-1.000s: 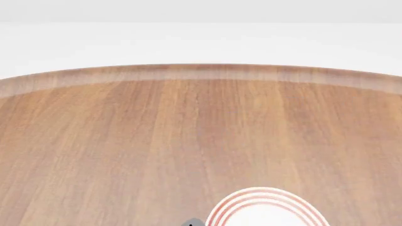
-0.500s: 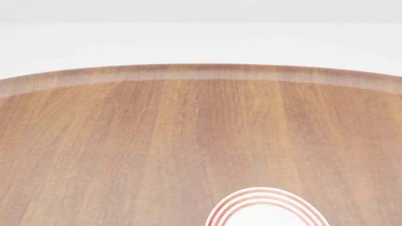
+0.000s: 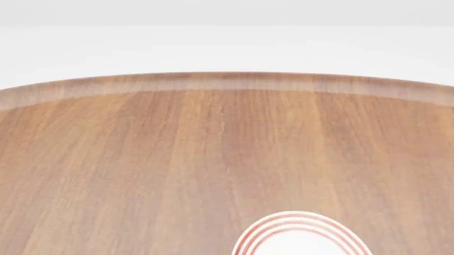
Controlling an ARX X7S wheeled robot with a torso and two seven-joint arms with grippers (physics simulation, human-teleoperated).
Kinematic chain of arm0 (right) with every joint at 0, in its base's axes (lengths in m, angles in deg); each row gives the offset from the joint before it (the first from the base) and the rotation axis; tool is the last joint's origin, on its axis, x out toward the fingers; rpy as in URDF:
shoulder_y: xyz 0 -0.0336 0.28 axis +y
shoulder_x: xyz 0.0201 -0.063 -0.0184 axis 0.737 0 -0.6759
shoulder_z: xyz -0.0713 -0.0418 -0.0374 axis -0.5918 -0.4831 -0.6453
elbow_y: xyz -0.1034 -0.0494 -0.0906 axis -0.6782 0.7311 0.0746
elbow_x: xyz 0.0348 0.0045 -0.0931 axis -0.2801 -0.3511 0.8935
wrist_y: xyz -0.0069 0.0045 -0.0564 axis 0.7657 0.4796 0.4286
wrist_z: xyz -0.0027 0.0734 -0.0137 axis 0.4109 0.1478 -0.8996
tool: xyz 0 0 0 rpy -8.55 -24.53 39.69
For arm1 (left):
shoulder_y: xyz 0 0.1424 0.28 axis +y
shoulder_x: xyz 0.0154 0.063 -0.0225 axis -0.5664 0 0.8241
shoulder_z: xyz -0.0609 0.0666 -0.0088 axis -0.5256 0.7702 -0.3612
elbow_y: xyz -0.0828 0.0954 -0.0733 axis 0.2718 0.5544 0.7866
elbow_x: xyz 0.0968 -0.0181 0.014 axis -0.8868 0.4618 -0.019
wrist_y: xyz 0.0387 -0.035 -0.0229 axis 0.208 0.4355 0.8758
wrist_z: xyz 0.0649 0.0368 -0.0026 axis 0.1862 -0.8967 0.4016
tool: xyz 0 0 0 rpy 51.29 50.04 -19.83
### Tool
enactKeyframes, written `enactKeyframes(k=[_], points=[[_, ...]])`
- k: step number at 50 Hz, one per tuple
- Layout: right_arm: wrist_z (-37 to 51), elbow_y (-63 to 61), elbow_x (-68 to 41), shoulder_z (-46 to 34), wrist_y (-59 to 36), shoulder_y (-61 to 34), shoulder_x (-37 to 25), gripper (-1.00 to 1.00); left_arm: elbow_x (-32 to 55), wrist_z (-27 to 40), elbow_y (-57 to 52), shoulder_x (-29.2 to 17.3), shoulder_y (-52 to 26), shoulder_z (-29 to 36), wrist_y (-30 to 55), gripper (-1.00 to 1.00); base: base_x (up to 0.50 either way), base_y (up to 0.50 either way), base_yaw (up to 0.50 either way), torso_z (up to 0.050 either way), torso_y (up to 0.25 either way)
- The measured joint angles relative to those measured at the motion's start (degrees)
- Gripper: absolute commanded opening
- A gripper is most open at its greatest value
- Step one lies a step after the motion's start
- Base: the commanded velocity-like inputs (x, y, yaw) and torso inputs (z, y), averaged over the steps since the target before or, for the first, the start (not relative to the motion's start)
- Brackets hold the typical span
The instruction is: Put the chocolate pudding to the right of the plate.
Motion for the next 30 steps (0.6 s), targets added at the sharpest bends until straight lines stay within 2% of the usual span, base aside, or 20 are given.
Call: enactKeyframes(k=[16,17,30], points=[[-3.16,3.22,3.54,-1.94,2.87,1.84,-0.42,1.0,0.03,0.28,-0.07,-0.18,0.11,0.16,-0.11,1.0,0.0,0.0,0.0,0.0,0.0],[-3.34,3.34,3.75,-2.11,3.01,1.94,-0.43,-1.0,0.03,0.3,-0.09,-0.19,0.13,0.17,-0.11,1.0,0.0,0.0,0.0,0.0,0.0],[-2.95,3.21,4.26,-2.87,4.54,2.13,-1.16,-1.0,0.08,0.52,-0.13,-0.35,0.12,0.31,-0.09,1.0,0.0,0.0,0.0,0.0,0.0]])
